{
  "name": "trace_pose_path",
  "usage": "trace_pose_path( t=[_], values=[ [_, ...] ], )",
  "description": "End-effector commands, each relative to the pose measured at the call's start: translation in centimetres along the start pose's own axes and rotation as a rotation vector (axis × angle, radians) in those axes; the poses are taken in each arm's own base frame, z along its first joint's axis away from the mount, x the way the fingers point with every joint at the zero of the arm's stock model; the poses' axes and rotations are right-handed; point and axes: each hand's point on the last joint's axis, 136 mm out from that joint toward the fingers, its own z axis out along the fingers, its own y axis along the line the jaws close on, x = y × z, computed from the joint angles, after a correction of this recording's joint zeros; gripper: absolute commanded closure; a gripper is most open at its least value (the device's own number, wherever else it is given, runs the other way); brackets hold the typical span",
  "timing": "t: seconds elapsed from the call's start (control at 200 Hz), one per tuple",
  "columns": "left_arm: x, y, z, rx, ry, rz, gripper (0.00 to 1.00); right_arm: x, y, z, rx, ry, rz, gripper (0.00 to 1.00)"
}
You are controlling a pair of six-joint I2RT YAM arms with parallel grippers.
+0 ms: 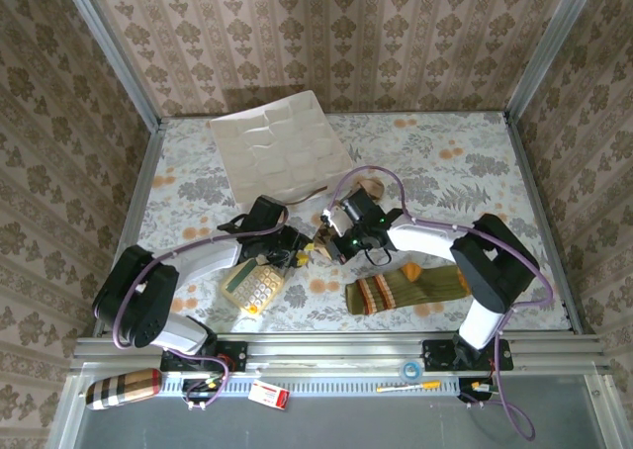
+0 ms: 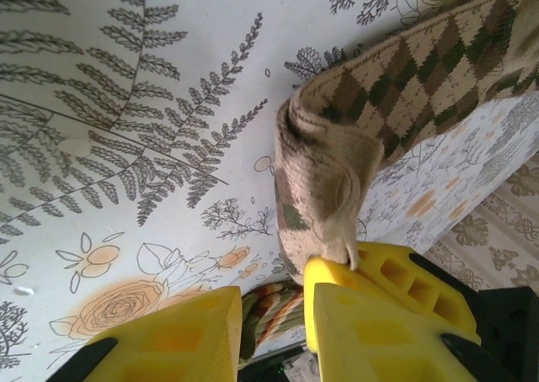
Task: Roll the socks
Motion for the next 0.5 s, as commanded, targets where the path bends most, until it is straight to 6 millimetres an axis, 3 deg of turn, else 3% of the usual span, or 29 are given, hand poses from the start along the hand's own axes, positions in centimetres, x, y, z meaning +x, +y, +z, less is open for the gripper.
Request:
trace_pose_path(
  t=[0.0, 0.25, 0.39, 0.495],
  values=[
    [-0.3, 0.0, 0.7, 0.009, -0.019, -0.003, 0.73, 0.7, -0.5, 0.6, -0.018, 0.058, 0.048, 1.0],
    [-1.2, -1.1, 2.4, 0.03, -0.03, 0.033, 0.71, 1.1, -2.1, 1.6, -0.01, 0.108, 0.11, 1.0],
    [-1.9, -0.6, 3.1, 0.007, -0.049, 0.043, 0.71, 1.3, -2.3, 2.0, -0.02, 0.12, 0.126, 1.0],
    [-2.5, -1.5, 3.4, 0.027, -0.07, 0.068, 0.68, 1.2, -2.2, 2.2, -0.027, 0.125, 0.133, 1.0]
  ],
)
